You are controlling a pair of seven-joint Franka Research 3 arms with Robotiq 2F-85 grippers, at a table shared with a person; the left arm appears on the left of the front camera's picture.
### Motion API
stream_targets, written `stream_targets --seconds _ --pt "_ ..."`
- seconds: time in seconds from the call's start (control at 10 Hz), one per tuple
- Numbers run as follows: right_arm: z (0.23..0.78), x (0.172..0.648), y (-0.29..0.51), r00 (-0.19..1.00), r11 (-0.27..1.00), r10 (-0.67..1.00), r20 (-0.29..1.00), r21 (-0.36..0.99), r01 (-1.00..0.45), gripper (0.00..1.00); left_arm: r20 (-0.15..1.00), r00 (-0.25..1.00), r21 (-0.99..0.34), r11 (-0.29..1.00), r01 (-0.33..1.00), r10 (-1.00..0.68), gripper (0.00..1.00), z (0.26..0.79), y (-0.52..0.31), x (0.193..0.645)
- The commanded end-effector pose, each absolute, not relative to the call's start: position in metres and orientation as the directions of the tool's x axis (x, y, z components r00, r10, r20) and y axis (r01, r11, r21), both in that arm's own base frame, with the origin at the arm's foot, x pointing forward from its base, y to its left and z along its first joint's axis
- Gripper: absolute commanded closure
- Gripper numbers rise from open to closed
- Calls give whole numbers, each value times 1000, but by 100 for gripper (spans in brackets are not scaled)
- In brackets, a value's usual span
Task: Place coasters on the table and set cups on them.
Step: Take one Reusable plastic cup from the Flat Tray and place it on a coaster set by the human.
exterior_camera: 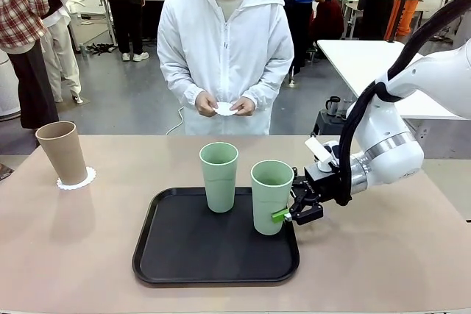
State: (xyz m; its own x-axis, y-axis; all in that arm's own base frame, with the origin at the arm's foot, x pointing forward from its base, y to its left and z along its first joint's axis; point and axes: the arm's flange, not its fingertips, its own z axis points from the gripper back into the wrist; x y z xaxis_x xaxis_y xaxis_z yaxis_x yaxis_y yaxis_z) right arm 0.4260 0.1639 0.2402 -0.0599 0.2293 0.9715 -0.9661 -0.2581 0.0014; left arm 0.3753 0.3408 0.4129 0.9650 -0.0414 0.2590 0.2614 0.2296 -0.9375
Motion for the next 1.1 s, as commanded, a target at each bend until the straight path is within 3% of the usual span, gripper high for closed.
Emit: stream_targets --seconds 0.0,0.1,0.3,0.5,0.8,1.0 --pt "244 428 166 -10 -161 238 971 30 -986 100 255 966 -938 234 257 -38 0 413 341 374" --pt "260 421 164 28 -122 250 968 60 -991 34 255 966 -938 234 257 -38 0 413 341 374" --pt "326 403 161 77 -31 267 961 88 -996 34 255 966 -938 234 257 -38 0 413 341 374" --pt "380 387 167 49 -20 278 959 57 -998 34 255 966 -938 234 257 -38 0 413 341 374" --pt "392 389 168 40 12 295 955 38 -999 34 255 966 -938 234 257 -38 0 413 341 374" --pt "404 389 163 10 -31 280 960 19 -999 34 255 966 -938 234 257 -38 0 413 341 374"
